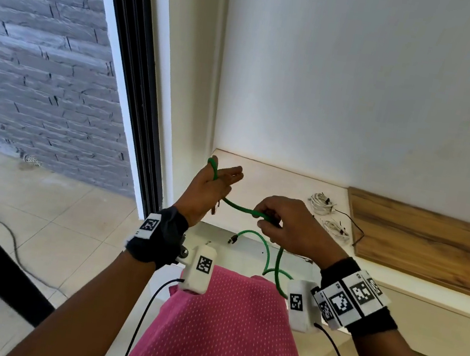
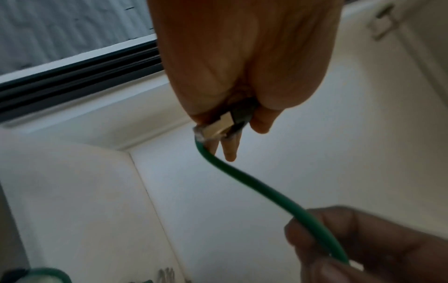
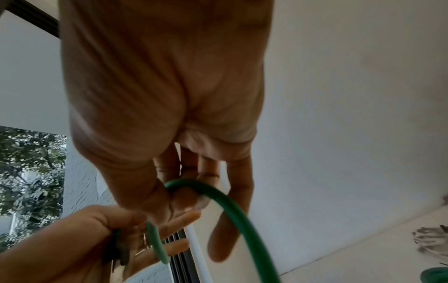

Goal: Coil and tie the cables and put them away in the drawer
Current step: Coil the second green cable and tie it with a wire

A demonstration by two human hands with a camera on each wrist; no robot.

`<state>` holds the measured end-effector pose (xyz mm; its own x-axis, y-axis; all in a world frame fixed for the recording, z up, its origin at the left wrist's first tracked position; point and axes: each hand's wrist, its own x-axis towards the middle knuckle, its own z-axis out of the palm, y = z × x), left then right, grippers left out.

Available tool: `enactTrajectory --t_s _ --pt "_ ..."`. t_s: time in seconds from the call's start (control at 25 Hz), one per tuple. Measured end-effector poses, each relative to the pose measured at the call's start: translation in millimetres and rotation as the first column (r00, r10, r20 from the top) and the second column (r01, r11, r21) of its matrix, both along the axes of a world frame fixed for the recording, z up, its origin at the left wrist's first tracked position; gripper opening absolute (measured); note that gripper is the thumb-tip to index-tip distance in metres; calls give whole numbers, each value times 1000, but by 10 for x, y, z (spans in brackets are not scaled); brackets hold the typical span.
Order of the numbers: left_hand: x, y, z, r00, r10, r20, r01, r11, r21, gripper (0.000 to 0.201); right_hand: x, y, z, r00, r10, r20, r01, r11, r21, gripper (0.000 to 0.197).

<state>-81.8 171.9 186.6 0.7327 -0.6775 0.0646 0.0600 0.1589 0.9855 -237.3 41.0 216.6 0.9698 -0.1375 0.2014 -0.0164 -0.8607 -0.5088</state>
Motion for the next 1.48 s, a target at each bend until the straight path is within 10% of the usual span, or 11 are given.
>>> enactTrajectory --t_s 0.16,0.32,0.56,0.96,1.48 --pt "-62 5 15 989 -113 -97 112 994 -15 29 -16 -89 -48 980 40 194 -34 999 -34 12" --pt "-222 106 3 976 -178 -122 189 979 80 58 -19 -70 -28 946 105 308 -108 994 -7 18" --pt "-511 85 -73 842 -512 -169 528 847 64 86 30 -44 13 872 -202 446 78 957 281 9" --pt "-420 99 -80 692 -589 -418 461 806 -372 73 36 -171 -556 972 -223 73 206 959 194 24" --pt "-446 92 -61 709 -553 -437 423 830 -364 60 71 -85 -848 968 -232 -94 228 973 -44 39"
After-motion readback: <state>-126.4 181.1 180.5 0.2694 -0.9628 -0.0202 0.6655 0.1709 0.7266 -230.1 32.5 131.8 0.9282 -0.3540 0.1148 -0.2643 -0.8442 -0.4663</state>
